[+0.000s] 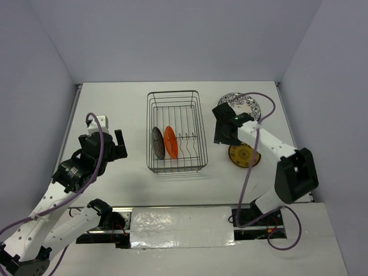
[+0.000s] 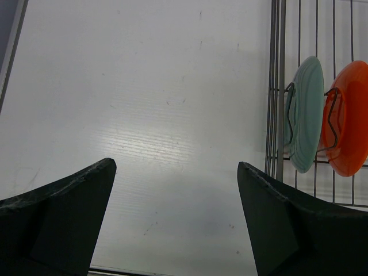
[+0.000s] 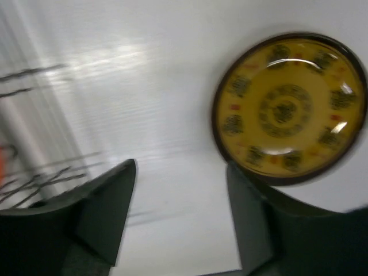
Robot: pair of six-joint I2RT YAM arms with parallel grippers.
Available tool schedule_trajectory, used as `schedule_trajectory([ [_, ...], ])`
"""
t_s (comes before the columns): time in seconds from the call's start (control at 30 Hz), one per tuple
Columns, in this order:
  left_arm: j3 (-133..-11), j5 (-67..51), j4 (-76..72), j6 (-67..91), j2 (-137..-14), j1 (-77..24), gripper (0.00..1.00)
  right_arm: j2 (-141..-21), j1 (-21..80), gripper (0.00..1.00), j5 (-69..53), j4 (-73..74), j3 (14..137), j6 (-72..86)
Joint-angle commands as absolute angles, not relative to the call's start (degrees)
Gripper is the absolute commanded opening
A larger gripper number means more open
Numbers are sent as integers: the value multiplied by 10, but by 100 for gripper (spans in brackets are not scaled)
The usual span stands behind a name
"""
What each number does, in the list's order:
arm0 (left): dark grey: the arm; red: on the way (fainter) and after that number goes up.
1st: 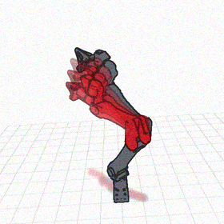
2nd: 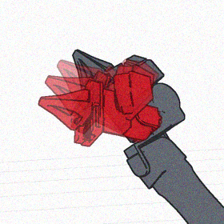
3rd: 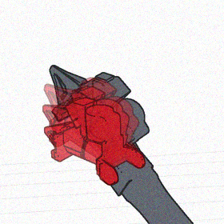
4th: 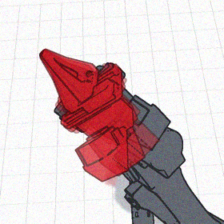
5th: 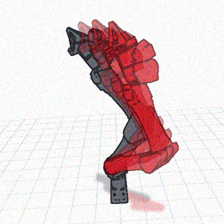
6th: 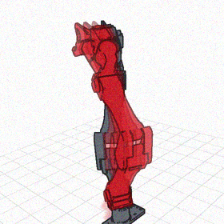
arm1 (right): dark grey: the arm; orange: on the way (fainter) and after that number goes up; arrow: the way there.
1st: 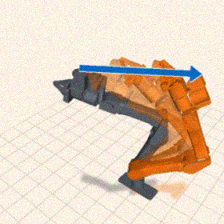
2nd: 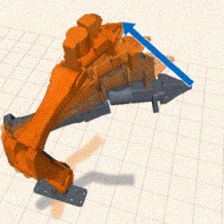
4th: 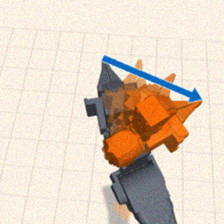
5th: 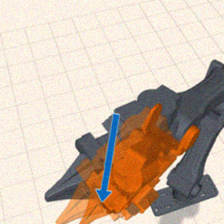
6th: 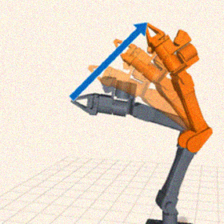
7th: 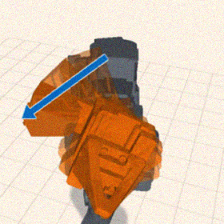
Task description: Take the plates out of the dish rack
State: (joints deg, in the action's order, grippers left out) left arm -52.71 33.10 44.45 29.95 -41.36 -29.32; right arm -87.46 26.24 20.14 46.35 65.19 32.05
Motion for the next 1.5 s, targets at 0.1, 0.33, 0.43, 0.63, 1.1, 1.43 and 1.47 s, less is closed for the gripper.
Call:
schedule_trajectory([
  [0.1, -524, 330, 418, 289, -413, -291, 99, -742, 365, 100, 88, 325, 698, 324],
  [0.33, -526, 346, 427, 298, -412, -291, 100, -914, 512, 96, 194, 447, 935, 342],
  [0.43, -526, 352, 427, 301, -408, -291, 100, -1003, 534, 83, 221, 495, 1026, 358],
  [0.63, -527, 347, 426, 298, -412, -291, 100, -1070, 547, 63, 211, 479, 1056, 381],
  [1.1, -524, 339, 422, 294, -408, -291, 100, -1135, 541, 49, 213, 465, 1034, 394],
  [1.43, -525, 337, 421, 293, -408, -291, 100, -1121, 526, 32, 166, 411, 982, 408],
  [1.47, -525, 337, 421, 293, -407, -291, 99, -1117, 526, 30, 160, 401, 976, 410],
])
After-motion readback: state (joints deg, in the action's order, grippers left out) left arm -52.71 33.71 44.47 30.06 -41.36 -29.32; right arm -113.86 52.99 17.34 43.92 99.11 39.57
